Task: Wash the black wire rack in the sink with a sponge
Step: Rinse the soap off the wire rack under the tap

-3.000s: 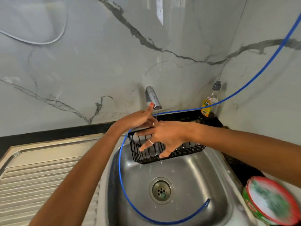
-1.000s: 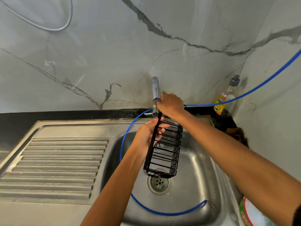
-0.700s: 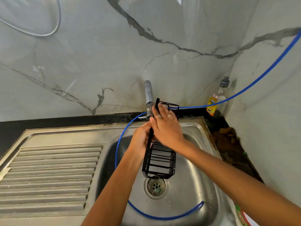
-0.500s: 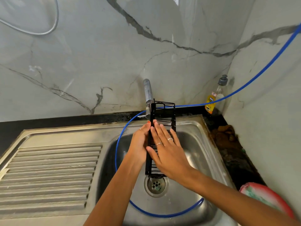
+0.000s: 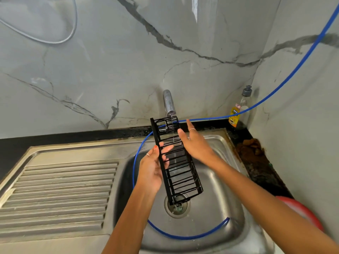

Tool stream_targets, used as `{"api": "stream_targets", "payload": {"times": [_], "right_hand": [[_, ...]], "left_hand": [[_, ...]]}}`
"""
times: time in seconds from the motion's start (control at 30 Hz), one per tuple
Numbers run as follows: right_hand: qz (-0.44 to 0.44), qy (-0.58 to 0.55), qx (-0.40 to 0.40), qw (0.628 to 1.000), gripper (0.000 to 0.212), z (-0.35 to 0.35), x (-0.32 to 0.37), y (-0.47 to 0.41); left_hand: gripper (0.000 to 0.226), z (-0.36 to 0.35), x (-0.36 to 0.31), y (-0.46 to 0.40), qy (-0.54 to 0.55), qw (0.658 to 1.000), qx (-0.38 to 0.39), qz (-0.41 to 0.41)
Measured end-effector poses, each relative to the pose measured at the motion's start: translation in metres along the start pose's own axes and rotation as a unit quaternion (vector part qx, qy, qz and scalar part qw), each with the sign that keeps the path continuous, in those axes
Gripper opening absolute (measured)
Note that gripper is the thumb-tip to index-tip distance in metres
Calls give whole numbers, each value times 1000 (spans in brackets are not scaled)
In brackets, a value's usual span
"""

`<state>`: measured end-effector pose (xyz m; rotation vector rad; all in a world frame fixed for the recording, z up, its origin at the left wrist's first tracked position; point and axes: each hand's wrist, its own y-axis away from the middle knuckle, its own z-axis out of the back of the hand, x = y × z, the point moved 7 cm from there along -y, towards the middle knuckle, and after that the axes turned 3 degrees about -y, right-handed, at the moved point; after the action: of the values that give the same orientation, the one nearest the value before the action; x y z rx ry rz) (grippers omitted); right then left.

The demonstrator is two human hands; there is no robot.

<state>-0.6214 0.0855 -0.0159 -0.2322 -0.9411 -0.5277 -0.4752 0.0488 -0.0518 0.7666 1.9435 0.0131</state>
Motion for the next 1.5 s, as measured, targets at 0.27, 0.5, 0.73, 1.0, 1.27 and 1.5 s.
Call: {"api": "stream_targets", "payload": {"times": [0.27,0.5,0.73,1.0,1.27,1.5], "right_hand": [[-75,-227,47,970,45,-22,1,-10],[-143,-280,-33,949,42,-19,-5,-31],[-146,-88,13,985,32,-35,8,-51],[-168,66,120,976,35,-37,28,-58],[-126,153,194,961,35,-35,43,-49],[69,216,230,947,39,-15,57,-18]], "left_hand": [[22,14,0,5,56,998,-11,16],[19,18,6,-5,60,996,-28,63],[36,32,12,-21,-144,967,-173,123],[84,15,17,-9,-329,933,-55,134],[56,13,16,-16,-288,945,-103,118],[54,15,7,-16,-295,947,-113,63]]}}
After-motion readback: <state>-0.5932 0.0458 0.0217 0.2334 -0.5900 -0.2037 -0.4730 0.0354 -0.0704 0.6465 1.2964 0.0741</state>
